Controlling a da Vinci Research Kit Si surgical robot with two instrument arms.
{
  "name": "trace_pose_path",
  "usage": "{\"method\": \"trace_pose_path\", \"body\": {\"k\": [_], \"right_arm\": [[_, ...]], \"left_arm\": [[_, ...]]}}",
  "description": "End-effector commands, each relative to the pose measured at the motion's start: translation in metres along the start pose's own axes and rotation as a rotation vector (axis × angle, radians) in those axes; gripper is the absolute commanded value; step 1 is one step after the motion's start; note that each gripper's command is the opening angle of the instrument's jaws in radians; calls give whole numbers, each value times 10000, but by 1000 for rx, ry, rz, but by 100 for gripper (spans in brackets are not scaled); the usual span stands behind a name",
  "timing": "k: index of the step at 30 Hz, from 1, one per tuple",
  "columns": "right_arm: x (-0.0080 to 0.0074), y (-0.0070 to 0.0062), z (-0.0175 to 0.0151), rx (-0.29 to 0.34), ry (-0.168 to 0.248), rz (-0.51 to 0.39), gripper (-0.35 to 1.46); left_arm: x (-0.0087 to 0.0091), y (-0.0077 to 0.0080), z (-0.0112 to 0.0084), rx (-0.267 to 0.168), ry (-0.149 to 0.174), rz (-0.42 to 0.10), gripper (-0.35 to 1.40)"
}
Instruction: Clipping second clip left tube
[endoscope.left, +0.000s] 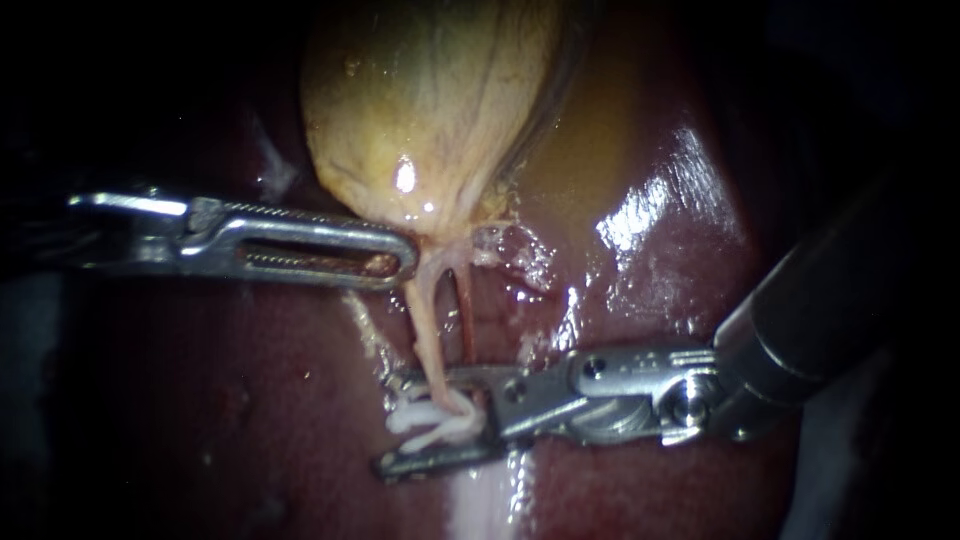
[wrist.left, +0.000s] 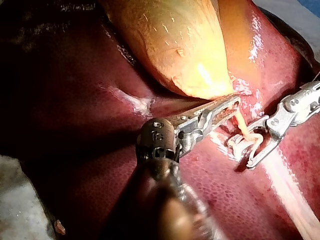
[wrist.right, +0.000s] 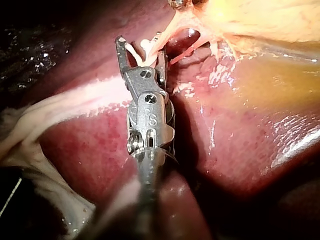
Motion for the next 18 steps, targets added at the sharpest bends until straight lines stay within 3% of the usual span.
{"method": "trace_pose_path", "body": {"k": [1,4,5,12,18], "right_arm": [[1,-1,-2,-4,-2,7,13],[0,-1,-5,6,-18,26,-28],[0,-1,-5,5,-24,32,-34],[-1,2,-7,-4,-55,100,-35],[-1,1,-8,3,-57,100,-35]], "left_arm": [[0,0,0,0,0,0,-35],[0,0,0,0,0,0,-35],[0,0,0,0,0,0,-35],[0,-3,1,-1,-1,1,-35],[0,-4,0,-1,-1,1,-35]]}}
